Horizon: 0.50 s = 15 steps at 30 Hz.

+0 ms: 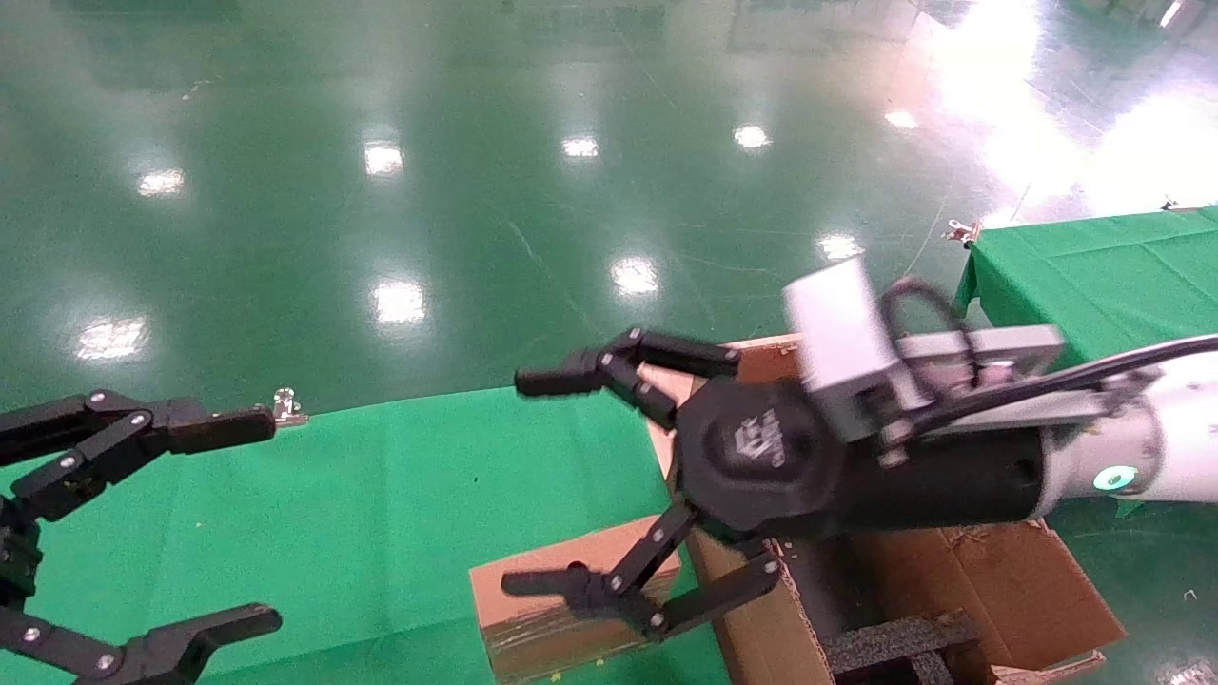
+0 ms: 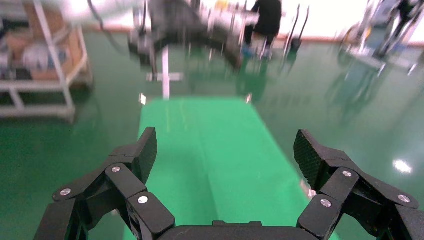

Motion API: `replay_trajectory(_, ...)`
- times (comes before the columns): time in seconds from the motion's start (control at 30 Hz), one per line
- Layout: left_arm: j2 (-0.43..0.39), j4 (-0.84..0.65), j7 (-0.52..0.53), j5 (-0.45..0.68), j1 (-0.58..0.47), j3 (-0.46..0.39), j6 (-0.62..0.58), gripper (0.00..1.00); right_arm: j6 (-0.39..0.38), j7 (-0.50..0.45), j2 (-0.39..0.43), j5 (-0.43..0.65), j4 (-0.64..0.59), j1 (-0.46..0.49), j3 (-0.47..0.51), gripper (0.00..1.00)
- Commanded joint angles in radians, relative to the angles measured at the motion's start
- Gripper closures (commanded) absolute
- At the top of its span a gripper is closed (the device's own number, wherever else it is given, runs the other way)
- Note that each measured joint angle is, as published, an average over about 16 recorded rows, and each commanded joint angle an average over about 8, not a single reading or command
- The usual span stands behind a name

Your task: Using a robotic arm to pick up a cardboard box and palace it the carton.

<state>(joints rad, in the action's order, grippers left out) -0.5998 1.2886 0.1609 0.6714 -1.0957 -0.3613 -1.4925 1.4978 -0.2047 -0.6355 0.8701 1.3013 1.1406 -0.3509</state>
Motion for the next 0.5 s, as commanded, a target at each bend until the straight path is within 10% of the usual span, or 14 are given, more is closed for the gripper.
replay_trajectory(0.03, 0.000, 0.000, 0.000, 0.000, 0.000, 0.000, 0.000, 1.00, 0.000, -0.005, -0.004, 0.041, 0.008, 0.018, -0.018, 0.00)
replay_trajectory(0.5, 0.000, -0.001, -0.001, -0.001, -0.001, -0.001, 0.000, 1.00, 0.011, -0.018, -0.178, 0.510, -0.029, 0.202, -0.248, 0.00)
